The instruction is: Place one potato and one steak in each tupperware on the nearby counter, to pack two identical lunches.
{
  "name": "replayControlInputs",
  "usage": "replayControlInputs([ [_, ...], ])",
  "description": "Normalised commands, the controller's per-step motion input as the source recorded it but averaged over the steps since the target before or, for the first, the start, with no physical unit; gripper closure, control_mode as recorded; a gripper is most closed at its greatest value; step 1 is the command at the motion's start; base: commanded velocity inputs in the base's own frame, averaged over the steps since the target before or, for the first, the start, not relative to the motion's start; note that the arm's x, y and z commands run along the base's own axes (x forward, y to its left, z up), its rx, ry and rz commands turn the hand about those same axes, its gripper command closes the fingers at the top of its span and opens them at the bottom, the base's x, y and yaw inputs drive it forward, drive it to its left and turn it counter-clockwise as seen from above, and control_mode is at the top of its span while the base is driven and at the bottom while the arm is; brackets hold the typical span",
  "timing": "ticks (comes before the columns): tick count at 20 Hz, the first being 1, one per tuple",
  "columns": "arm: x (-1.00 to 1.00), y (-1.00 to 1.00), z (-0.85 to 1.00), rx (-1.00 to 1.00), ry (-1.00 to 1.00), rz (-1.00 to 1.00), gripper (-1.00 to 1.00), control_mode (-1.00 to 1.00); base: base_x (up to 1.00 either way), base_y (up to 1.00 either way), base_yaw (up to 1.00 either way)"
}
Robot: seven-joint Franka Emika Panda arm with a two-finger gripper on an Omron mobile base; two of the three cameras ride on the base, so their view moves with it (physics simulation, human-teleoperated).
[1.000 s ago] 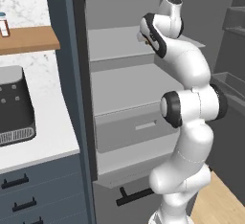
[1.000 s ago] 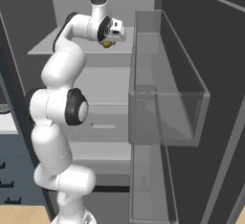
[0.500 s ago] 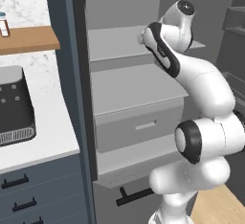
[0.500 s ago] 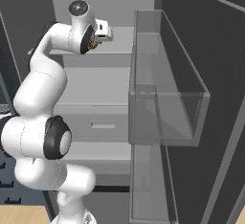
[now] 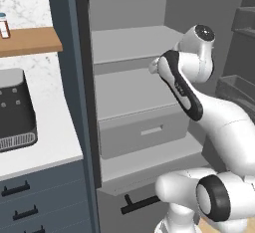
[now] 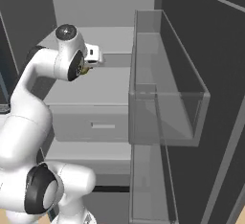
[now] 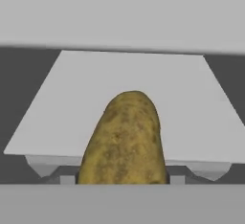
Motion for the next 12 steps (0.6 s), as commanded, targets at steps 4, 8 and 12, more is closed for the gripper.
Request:
replayControlInputs([
  [4,-1.0,0.0,-0.28,-0.03,0.43,0.0,1.0,-1.0,0.0,0.0,0.0],
  [8,-1.0,0.0,-0.49,-0.03,0.36,0.02,1.0,-1.0,0.0,0.0,0.0],
  [12,-0.94,0.0,-0.96,-0.02,0.21,0.05,1.0,-1.0,0.0,0.0,0.0],
])
